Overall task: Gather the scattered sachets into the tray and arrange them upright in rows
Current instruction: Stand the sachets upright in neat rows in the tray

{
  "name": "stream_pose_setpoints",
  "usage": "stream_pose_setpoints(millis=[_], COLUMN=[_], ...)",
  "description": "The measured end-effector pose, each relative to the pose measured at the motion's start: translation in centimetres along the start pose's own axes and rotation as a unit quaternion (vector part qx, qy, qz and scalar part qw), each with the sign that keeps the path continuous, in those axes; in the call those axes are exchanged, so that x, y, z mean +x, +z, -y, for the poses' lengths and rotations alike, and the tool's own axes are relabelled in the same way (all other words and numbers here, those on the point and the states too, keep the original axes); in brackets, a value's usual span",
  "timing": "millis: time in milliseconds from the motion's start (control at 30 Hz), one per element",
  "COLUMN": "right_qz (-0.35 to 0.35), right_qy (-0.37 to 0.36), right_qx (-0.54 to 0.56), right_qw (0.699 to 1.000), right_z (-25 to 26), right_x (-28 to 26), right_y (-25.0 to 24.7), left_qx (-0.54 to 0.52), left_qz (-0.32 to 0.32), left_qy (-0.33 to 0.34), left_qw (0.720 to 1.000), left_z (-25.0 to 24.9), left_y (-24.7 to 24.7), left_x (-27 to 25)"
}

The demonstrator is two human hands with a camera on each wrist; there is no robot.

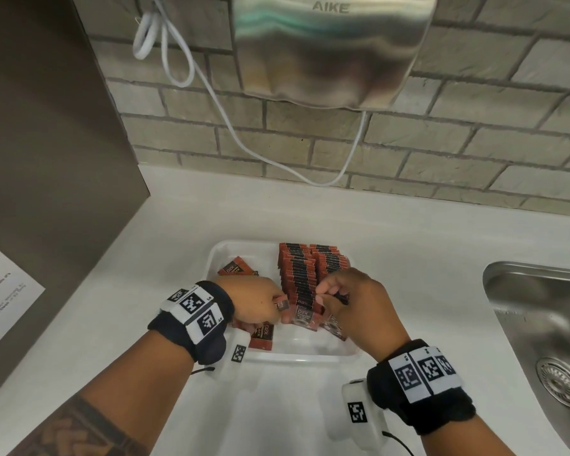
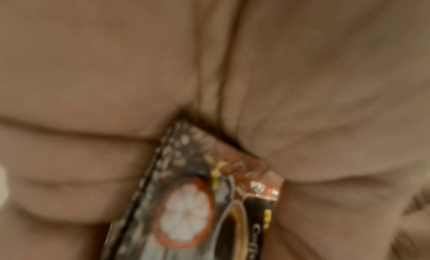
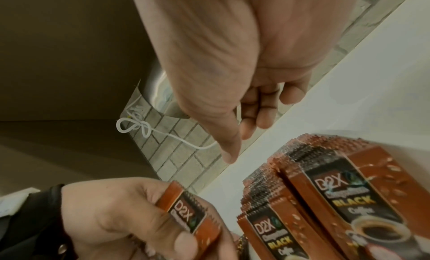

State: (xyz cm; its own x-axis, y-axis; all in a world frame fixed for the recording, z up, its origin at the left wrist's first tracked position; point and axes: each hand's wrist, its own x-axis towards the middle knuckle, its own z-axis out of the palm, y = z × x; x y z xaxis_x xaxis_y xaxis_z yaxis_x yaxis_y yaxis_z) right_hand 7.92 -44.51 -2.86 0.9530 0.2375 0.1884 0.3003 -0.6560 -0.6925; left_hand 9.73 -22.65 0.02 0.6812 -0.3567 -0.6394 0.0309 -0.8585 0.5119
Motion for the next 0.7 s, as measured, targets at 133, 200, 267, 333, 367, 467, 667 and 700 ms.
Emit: stream_pose_setpoints(millis=[133, 200, 267, 333, 367, 467, 667, 700], right_qz=[0.043, 0.043, 0.031, 0.025, 0.025, 0.026, -0.023, -0.029], right_qy=[-0.007, -0.012, -0.017, -0.021, -0.022, -0.016, 0.020, 0.031], right_qx=[0.067, 0.075, 0.066, 0.064, 0.066, 0.061, 0.051, 0.038], right_qw=[0.997, 0.996, 0.997, 0.997, 0.997, 0.998, 0.998, 0.998], right_z=[2.1, 3.0, 3.8, 4.7, 5.1, 6.3, 7.2, 7.1], right_x=[0.3, 0.9, 1.7, 2.5, 3.0, 4.5, 6.8, 7.2], right_y=[0.4, 0.8, 0.9, 0.7, 0.6, 0.5, -1.5, -1.8], left_qx=[-0.175, -0.242, -0.274, -0.298, -0.301, -0.280, -0.004, 0.050], left_qz=[-0.046, -0.068, -0.094, -0.118, -0.132, -0.179, -0.238, -0.224], left_qy=[0.078, 0.127, 0.152, 0.162, 0.167, 0.166, 0.047, 0.027], left_qw=[0.980, 0.960, 0.945, 0.933, 0.930, 0.928, 0.970, 0.973], left_z=[1.0, 1.0, 1.0, 1.2, 1.2, 1.9, 4.7, 5.1], left_y=[-0.5, -0.8, -1.0, -1.3, -1.5, -2.3, -3.5, -3.2], left_x=[-0.5, -1.0, -1.5, -1.9, -2.0, -2.6, -2.4, -1.8])
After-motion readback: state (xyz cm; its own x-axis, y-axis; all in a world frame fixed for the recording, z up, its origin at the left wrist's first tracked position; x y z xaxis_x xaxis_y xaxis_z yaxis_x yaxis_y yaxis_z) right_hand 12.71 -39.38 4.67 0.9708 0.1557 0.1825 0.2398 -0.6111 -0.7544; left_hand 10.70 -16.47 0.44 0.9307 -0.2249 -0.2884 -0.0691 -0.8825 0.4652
